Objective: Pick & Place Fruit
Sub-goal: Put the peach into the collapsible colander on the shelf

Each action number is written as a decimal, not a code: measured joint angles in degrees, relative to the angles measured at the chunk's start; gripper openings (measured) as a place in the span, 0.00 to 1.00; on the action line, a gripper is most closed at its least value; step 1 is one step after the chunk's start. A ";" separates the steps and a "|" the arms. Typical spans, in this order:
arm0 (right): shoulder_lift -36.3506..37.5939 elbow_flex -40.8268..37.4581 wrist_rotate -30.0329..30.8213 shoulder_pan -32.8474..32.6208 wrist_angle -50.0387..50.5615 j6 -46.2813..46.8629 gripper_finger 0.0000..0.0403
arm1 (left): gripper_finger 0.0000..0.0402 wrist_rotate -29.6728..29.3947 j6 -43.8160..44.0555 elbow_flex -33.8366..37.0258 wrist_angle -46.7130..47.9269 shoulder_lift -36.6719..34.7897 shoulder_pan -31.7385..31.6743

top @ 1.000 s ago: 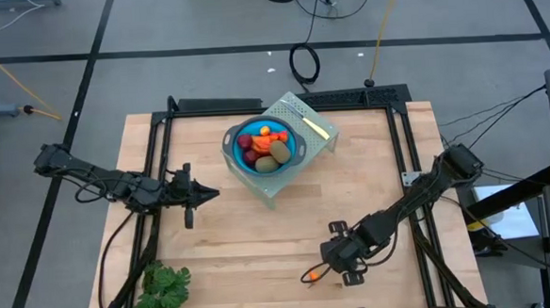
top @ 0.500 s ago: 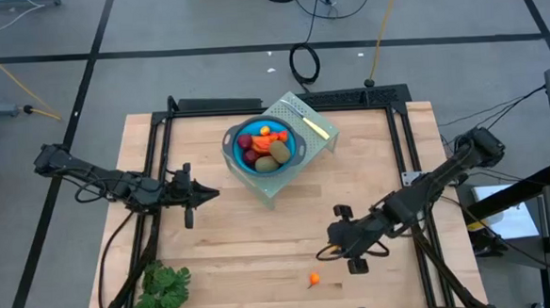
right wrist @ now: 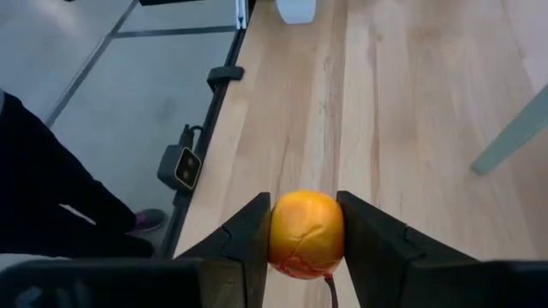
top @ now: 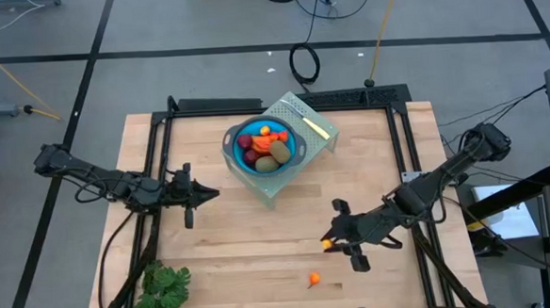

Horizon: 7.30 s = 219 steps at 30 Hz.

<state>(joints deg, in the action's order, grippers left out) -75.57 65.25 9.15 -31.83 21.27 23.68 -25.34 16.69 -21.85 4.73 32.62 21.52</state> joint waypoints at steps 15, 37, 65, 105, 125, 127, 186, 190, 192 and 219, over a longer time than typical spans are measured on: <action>-0.09 0.00 1.97 1.85 -11.58 -24.35 0.29 | 0.05 0.00 0.00 0.01 -0.01 0.00 0.00; -0.07 0.00 10.62 4.48 -28.87 -56.02 0.29 | 0.05 0.00 0.02 0.02 0.00 0.00 0.00; 0.13 -0.02 10.16 11.79 -33.46 -38.41 0.29 | 0.05 -0.02 1.73 0.00 -0.26 0.00 0.00; 1.09 -0.02 -54.84 46.06 -40.74 11.34 0.29 | 0.05 -0.62 1.18 0.02 -0.26 0.00 0.00; 0.48 -0.02 -69.36 47.21 -50.62 13.82 0.29 | 0.05 -0.73 0.15 0.00 -0.27 0.00 0.00; 0.50 -0.02 -69.28 47.21 -50.75 13.80 0.29 | 0.05 -0.74 0.15 0.02 -0.26 0.00 0.00; -18.93 23.04 -19.65 46.88 -14.60 -28.90 0.29 | 0.05 -0.70 0.02 0.02 -0.22 0.00 0.00; -21.40 23.88 -19.67 46.87 -14.41 -29.13 0.29 | 0.05 -0.70 -0.02 0.00 -0.22 0.00 -0.02; -21.97 23.94 -19.67 46.88 -14.48 -29.63 0.29 | 0.05 -0.70 0.00 0.02 -0.20 0.00 -0.01; -24.57 24.00 -19.87 47.44 -14.20 -33.37 0.29 | 0.05 -0.70 -0.02 0.02 -0.13 0.00 -0.02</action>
<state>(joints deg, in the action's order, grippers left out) -100.14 89.25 -10.72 15.60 7.07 -9.69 -26.04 16.67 -21.82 4.60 32.62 21.50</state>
